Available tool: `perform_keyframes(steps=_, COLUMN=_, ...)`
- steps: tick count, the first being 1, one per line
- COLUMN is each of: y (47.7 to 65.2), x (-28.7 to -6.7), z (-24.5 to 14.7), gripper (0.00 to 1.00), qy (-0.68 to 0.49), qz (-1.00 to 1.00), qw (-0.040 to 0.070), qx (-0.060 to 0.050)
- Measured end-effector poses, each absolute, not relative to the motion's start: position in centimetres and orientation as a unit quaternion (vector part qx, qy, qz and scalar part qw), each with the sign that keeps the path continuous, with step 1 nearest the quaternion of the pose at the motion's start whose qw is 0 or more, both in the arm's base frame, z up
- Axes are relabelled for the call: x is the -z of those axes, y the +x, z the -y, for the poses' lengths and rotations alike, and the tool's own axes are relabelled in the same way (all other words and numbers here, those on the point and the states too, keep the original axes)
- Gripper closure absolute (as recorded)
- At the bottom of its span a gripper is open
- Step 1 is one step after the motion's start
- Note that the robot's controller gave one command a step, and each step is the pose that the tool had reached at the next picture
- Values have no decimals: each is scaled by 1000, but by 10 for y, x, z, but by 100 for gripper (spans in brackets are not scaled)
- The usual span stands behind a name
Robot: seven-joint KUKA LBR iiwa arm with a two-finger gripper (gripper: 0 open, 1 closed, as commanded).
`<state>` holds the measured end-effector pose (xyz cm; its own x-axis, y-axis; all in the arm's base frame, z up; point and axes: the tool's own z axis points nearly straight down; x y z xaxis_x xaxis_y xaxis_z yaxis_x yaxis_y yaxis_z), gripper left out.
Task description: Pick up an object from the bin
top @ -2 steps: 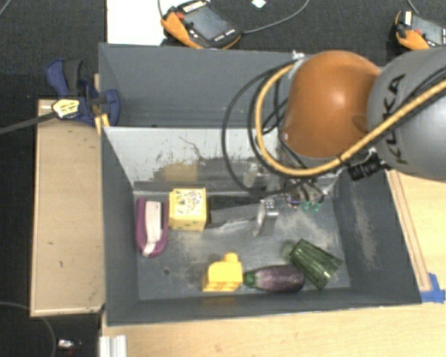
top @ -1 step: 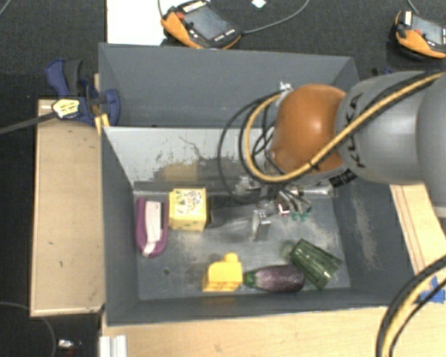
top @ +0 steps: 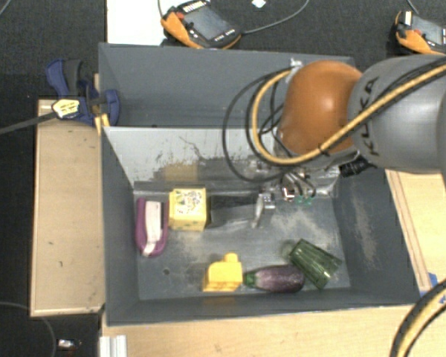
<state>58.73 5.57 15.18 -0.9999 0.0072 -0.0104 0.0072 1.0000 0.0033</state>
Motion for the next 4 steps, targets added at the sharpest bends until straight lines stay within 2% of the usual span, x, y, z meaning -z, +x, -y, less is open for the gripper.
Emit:
perform_keyframes(steps=1, y=579, x=-101, z=-65, gripper=0, qy=-28, qz=-1000, qw=1, qx=-1)
perform_keyframes(steps=2, y=589, x=-70, z=-58, gripper=0, qy=94, qz=-996, qw=8, qx=-2)
perform_keyframes(steps=3, y=583, x=-71, z=-52, gripper=100, qy=37, qz=-999, qw=5, qx=-1)
perform_keyframes(steps=4, y=583, x=-71, z=-52, gripper=100, qy=38, qz=-999, qw=5, qx=-1)
